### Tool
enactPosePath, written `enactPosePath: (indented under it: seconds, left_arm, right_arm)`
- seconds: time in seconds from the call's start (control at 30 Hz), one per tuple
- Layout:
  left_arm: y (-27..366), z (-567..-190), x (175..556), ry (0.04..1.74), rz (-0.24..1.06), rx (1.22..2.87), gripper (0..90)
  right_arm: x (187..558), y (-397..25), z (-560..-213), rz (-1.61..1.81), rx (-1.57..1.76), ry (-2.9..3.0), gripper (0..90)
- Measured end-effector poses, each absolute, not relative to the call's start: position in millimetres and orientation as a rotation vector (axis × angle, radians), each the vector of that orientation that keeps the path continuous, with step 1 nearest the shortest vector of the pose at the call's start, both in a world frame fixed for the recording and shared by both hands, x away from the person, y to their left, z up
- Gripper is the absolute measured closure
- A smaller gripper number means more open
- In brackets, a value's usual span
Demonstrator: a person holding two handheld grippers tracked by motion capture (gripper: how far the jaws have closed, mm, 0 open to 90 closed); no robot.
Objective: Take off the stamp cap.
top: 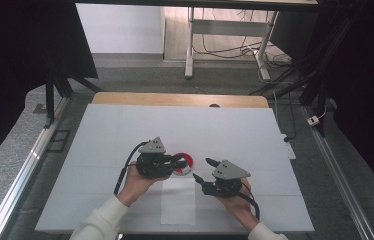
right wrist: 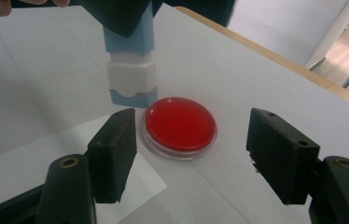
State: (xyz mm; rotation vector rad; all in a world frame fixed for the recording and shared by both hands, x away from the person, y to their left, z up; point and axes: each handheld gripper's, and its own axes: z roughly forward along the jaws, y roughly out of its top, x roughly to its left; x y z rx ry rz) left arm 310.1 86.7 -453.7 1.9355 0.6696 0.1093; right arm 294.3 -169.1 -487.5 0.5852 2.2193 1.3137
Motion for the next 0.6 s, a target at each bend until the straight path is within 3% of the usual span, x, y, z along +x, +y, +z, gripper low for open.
enactPosePath:
  seconds: [0.6]
  left_arm:
    - [86.1, -456.1, 311.3, 0.679, 0.116, 1.935, 74.9]
  right_arm:
    - [294.6, -149.3, -490.9, 1.288, 0.587, 2.233, 33.6]
